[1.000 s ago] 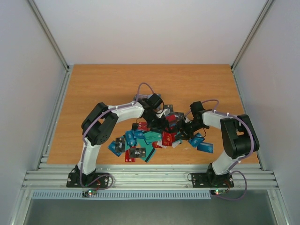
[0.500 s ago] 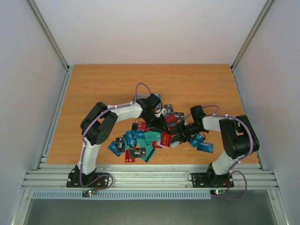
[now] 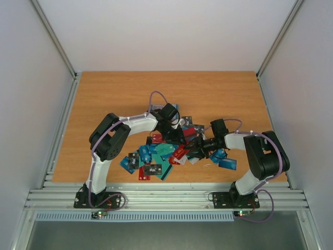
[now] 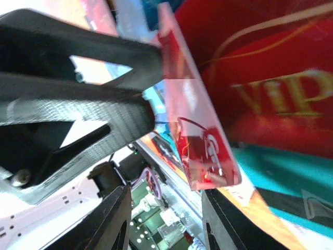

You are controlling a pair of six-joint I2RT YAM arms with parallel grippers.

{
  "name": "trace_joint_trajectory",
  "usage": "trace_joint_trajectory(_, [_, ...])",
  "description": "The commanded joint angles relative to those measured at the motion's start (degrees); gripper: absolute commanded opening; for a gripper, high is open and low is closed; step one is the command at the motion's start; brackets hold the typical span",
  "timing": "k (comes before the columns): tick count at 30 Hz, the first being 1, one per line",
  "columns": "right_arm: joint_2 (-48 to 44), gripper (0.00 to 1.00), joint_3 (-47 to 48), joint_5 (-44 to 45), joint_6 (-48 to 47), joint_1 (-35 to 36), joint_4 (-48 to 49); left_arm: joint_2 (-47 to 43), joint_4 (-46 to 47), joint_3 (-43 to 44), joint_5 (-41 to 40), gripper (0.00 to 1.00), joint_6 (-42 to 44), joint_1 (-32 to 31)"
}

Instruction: Put the credit cards into the card holder

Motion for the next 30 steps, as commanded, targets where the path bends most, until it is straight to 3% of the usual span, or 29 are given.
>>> trace_joint_trajectory(1, [-3.47,0.38,1.17,-1.7,-0.38,0.37,6.42,2.04,0.11,-1.79,0.94,0.33,-0.89,-1.67])
trace_joint_trajectory(6, [-4.27,0.38,1.56,0.61,-0.9,0.41,5.43,1.16,0.66,-2.49,1.02,0.33,-1.63,-1.55])
trace_joint_trajectory(12, [-1.94,0.34,5.37,7.82,-8.39,0.39,-7.54,1.28,1.04,-2.56,1.29,0.33,-2.17,-1.54])
trace_joint_trajectory(20, [0.34,0.2,7.04,12.25,-9.81,0.48,-11.09,1.15,2.37,-2.45,3.05,0.33,-2.93,-1.55])
trace_joint_trajectory(30, [3.88,0.01,7.66,10.55,-8.42,0.65,-8.31,0.42,5.23,-2.4,5.32,0.33,-4.39,-1.3])
